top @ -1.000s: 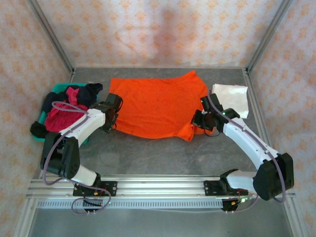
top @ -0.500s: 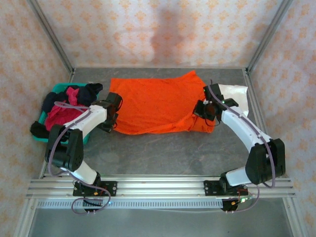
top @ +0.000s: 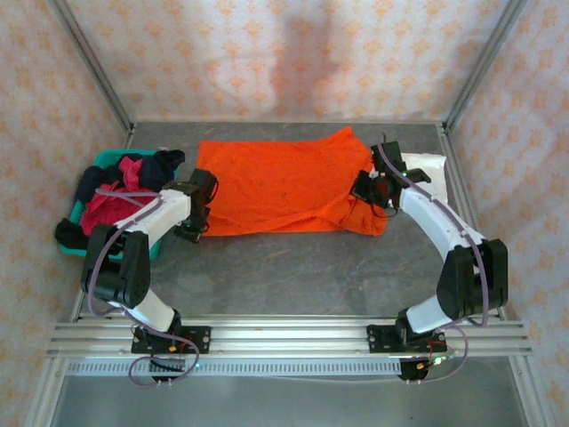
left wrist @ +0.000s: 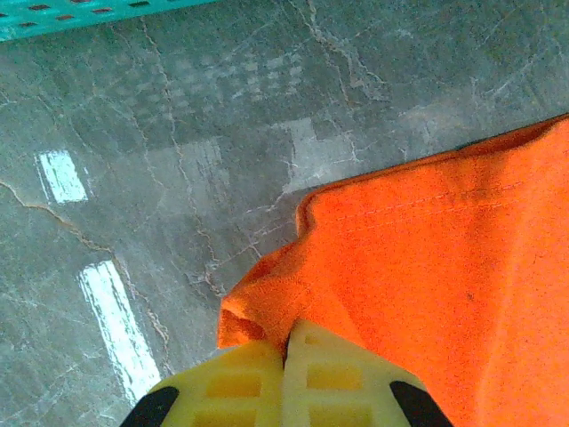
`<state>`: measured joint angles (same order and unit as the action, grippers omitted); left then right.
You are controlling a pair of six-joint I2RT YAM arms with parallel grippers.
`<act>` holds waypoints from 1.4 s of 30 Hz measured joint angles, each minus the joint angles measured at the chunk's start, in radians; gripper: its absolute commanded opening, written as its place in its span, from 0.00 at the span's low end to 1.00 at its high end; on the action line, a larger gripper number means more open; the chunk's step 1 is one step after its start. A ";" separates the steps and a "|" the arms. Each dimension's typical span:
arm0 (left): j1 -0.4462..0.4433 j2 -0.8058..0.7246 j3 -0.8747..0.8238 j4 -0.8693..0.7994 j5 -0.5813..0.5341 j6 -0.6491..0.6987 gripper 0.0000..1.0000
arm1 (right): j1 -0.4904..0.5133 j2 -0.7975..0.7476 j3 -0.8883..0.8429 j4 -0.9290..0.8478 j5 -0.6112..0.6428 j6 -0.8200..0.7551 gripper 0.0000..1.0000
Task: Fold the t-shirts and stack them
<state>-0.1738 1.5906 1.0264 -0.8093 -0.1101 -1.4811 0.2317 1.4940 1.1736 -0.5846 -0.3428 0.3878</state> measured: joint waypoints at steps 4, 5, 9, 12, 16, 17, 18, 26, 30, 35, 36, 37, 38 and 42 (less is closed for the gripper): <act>0.000 0.008 0.029 -0.019 -0.001 -0.008 0.00 | -0.006 0.034 0.024 0.011 -0.002 0.000 0.00; 0.000 0.011 0.040 -0.022 -0.002 -0.011 0.00 | -0.011 0.042 0.031 0.011 -0.002 -0.001 0.00; 0.010 0.035 0.079 -0.029 -0.002 -0.011 0.00 | -0.031 0.061 0.059 0.018 -0.003 -0.014 0.00; 0.016 0.061 0.101 -0.033 -0.002 -0.011 0.00 | -0.043 0.092 0.094 0.021 -0.008 -0.029 0.00; 0.017 0.088 0.106 -0.035 -0.002 -0.011 0.00 | -0.046 0.133 0.113 0.027 -0.013 -0.045 0.00; 0.017 0.093 0.106 -0.037 -0.002 -0.011 0.00 | -0.048 0.141 0.116 0.026 -0.014 -0.049 0.00; 0.017 0.097 0.107 -0.037 -0.002 -0.011 0.00 | -0.048 0.150 0.122 0.026 -0.014 -0.053 0.00; 0.032 0.108 0.150 -0.048 -0.002 -0.010 0.00 | -0.059 0.201 0.208 0.002 -0.017 -0.105 0.00; 0.037 0.121 0.169 -0.050 -0.002 -0.010 0.00 | -0.061 0.207 0.251 -0.012 -0.017 -0.125 0.00; 0.037 0.156 0.200 -0.057 -0.002 -0.007 0.00 | -0.064 0.248 0.286 -0.013 -0.017 -0.135 0.00; 0.037 0.164 0.205 -0.060 -0.002 -0.006 0.00 | -0.064 0.257 0.287 -0.014 -0.017 -0.137 0.00; 0.037 0.175 0.215 -0.063 -0.002 -0.003 0.00 | -0.064 0.267 0.287 -0.016 -0.017 -0.138 0.00; 0.038 0.183 0.224 -0.066 -0.001 -0.002 0.00 | -0.065 0.277 0.287 -0.020 -0.016 -0.139 0.00; 0.039 0.213 0.261 -0.071 -0.002 0.009 0.00 | -0.065 0.297 0.292 -0.026 -0.009 -0.140 0.00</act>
<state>-0.1352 1.8038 1.2877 -0.8806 -0.1120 -1.4723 0.1665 1.7908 1.4658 -0.6102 -0.3519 0.2481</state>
